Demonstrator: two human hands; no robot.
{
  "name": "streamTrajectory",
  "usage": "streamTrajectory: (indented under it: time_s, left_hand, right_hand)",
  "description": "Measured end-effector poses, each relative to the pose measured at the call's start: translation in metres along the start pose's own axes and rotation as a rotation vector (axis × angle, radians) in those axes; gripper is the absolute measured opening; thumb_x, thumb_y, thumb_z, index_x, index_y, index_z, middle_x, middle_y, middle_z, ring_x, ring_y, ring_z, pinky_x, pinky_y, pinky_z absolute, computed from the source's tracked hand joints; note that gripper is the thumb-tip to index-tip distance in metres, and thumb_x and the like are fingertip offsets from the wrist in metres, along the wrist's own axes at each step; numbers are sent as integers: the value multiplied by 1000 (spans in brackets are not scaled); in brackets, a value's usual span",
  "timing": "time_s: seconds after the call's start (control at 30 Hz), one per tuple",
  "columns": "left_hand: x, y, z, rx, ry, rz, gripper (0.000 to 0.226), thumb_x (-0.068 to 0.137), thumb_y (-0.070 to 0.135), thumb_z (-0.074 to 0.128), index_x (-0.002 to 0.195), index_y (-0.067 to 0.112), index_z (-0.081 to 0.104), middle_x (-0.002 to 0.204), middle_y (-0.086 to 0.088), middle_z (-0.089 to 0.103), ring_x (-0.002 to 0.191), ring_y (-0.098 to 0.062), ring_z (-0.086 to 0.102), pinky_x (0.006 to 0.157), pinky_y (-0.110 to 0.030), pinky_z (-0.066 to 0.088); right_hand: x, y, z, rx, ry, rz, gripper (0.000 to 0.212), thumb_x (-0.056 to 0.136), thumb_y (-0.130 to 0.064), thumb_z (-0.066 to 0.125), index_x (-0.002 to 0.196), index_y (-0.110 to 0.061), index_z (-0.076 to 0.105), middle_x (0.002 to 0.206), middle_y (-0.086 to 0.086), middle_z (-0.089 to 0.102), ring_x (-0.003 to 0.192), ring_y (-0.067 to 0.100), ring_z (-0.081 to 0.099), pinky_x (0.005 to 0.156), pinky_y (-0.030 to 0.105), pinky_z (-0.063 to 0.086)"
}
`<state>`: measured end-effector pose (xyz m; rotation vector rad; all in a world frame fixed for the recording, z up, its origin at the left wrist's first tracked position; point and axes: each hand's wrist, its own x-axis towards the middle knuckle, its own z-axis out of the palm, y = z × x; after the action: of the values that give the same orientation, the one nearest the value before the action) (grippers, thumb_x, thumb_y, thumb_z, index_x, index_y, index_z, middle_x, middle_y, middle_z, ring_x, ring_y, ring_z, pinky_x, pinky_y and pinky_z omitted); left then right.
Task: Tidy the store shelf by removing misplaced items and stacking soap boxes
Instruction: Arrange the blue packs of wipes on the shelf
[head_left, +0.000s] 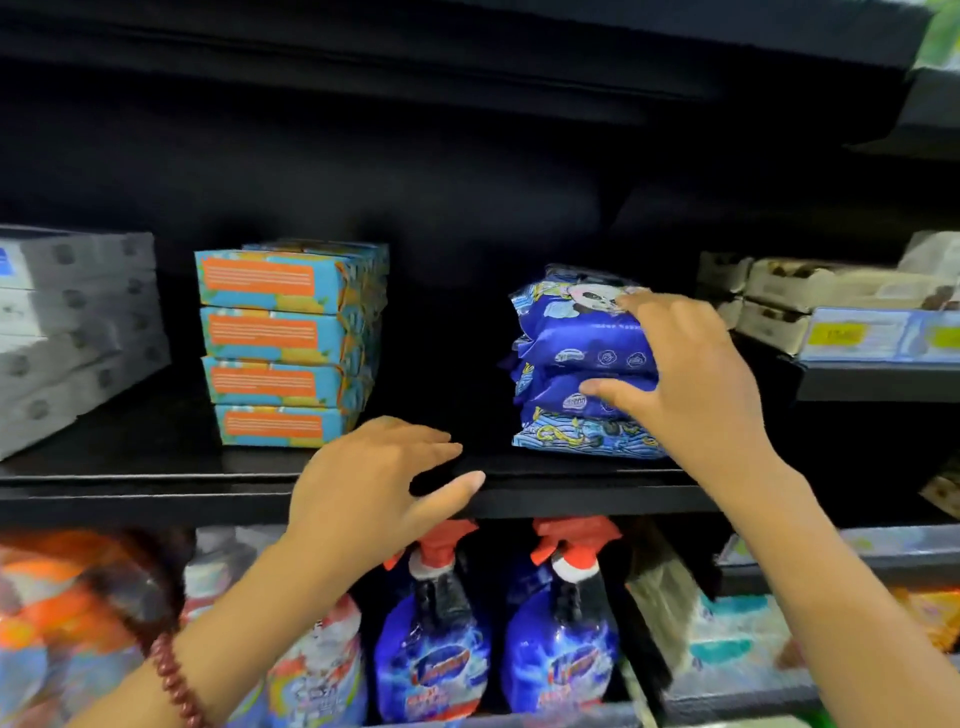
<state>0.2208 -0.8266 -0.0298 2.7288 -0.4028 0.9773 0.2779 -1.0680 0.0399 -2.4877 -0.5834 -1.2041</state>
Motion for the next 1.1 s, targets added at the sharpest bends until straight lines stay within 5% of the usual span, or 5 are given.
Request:
streamTrajectory:
  time_s: [0.23,0.37,0.63,0.73,1.1]
  left_hand:
    - [0,1,-1,-15,17,-43,58,76,73,38,100,33,74,102,21,69,98,-3,63,67,-19,46]
    - [5,6,-17,-583,162,-299,55,70,71,45,105,35,68,101,22,69,99,4,62,83,-21,50]
    - [12,21,-51,-1027,27,-446,70,60,62,75,69,-4,52,59,-13,56,53,-12,50,50,-16,38]
    - [11,23,-48,-1260,76,-525,16,69,20,76,68,10,63,61,-1,68,48,-10,60,41,-12,40]
    - [5,7,-51,-1100,104,-262,40,65,15,81,100,16,62,96,2,74,90,-17,71,75,-29,56]
  right_hand:
    - [-9,-5,8,44,225,-137,54,63,-14,80,114,-10,62,109,4,63,106,17,46,64,27,45]
    - [-18,-16,10,50,388,-253,50,61,1,64,111,-5,65,108,10,65,104,23,51,69,28,46]
    - [-37,-58,29,82,487,-457,52,71,18,48,117,-4,60,109,19,64,104,35,59,77,39,51]
    - [-42,-60,31,116,380,-458,51,74,11,56,122,-7,54,116,17,61,111,32,55,85,37,49]
    - [-26,-61,-17,751,-187,106,81,55,-58,72,129,-47,41,117,-26,54,114,-3,51,97,24,46]
